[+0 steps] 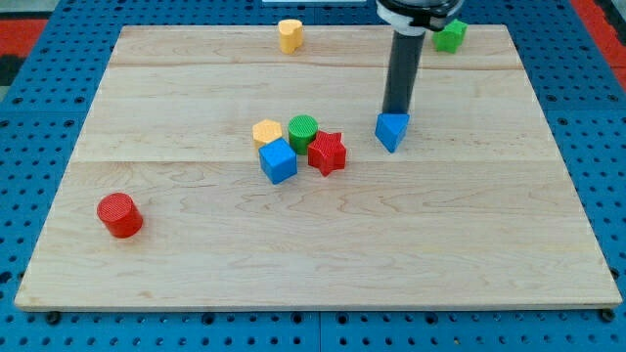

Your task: Place the blue triangle to the right of the green circle

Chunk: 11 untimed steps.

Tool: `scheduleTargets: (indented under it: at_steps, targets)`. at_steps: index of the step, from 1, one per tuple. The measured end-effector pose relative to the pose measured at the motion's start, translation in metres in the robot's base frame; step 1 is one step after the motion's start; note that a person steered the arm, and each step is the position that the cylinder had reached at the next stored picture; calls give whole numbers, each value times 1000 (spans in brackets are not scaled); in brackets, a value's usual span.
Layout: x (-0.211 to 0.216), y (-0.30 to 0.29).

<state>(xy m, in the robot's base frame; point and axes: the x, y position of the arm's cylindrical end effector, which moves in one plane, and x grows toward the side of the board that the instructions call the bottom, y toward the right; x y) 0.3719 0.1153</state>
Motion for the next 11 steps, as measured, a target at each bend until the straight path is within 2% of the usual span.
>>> scheduleTargets:
  at_steps: [1, 2, 3, 5, 7, 8, 10, 11]
  targets:
    - [1, 52]
    - [23, 53]
    - [35, 14]
    - [22, -45]
    - [28, -81]
    - [21, -55]
    - [-97, 116]
    - [-123, 186]
